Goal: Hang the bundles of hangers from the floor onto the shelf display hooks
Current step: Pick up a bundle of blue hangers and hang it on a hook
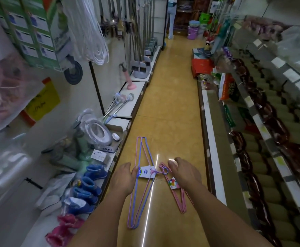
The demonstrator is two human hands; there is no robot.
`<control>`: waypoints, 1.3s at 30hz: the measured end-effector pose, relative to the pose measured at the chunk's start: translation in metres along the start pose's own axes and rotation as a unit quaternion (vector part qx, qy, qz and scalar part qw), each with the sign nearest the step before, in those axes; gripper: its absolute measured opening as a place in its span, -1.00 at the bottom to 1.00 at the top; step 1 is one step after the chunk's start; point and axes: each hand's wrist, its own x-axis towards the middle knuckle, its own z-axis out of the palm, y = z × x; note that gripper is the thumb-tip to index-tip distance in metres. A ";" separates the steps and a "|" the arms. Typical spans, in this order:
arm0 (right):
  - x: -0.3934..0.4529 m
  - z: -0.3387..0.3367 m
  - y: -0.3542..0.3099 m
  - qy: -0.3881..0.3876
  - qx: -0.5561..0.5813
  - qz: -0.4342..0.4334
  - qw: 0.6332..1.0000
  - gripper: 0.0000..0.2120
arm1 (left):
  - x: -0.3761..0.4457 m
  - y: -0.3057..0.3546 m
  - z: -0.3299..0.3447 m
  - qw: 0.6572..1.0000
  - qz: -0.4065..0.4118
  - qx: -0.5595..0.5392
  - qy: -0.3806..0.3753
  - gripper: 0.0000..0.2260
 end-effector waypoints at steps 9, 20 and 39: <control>0.078 0.043 -0.016 -0.047 -0.002 -0.013 0.999 -0.54 | 0.072 -0.034 0.031 0.998 -0.047 0.004 -0.047 -0.52; 0.181 0.083 -0.005 -0.078 -0.014 -0.044 0.996 -0.56 | 0.151 -0.039 0.074 0.994 -0.096 -0.009 -0.042 -0.54; 0.358 0.436 0.099 -0.109 -0.042 -0.053 0.992 -0.55 | 0.319 -0.234 0.378 0.984 -0.153 -0.023 -0.092 -0.52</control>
